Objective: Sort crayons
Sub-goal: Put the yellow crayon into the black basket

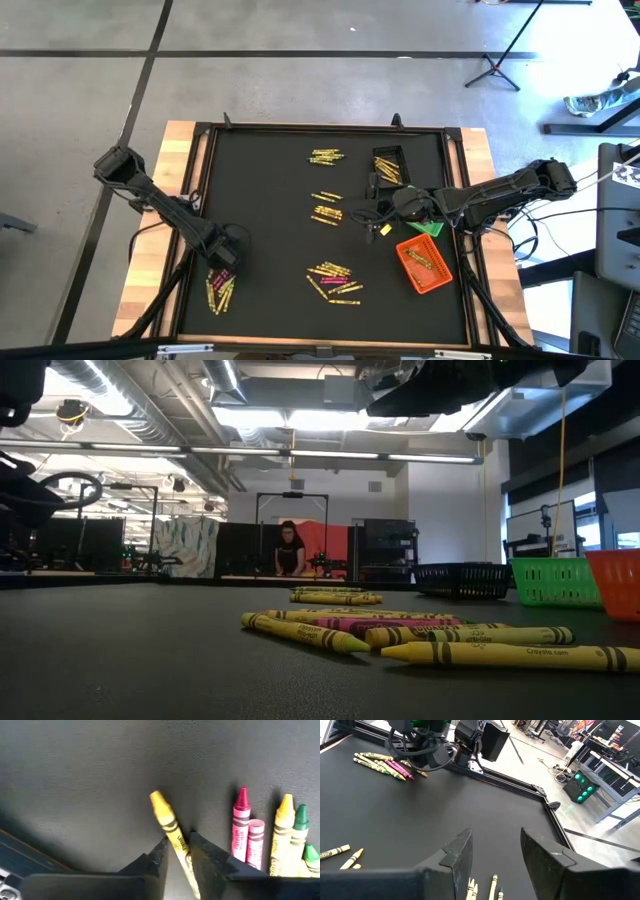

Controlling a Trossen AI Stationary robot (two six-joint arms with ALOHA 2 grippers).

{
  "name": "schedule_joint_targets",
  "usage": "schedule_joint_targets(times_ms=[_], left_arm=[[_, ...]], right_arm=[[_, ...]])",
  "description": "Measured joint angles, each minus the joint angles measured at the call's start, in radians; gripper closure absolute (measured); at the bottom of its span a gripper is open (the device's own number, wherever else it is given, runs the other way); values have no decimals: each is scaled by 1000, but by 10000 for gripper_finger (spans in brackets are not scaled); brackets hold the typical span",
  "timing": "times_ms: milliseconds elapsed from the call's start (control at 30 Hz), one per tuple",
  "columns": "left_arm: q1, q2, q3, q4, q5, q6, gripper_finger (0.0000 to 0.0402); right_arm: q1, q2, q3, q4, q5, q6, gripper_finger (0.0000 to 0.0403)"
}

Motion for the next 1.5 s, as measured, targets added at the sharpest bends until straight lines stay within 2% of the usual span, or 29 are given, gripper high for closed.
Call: schedule_joint_targets(times_ms=[233,400,467,667,867,967,1067,1167,1500], left_arm=[[0,0,1,-8,-10,24,393],[0,4,34,-49,-49,76,391],[8,9,70,-94,-98,120,389],[51,7,244,-136,-245,397,391],[127,6,402,-111,-423,774,392],[167,5,447,-1,-591,966,392],[190,5,447,197,-684,1185,392],[217,5,414,401,-696,1352,392],[290,27,312,894,-666,1677,392]], right_arm=[[0,0,0,1,0,0,240],[0,0,0,1,0,0,240],[0,0,0,4,0,0,240],[0,0,1,9,2,42,231],[0,5,1,8,1,52,165],[0,5,1,11,-1,53,138],[0,5,1,10,-59,53,127],[0,5,1,24,-128,50,126],[0,61,1,164,-306,44,134]])
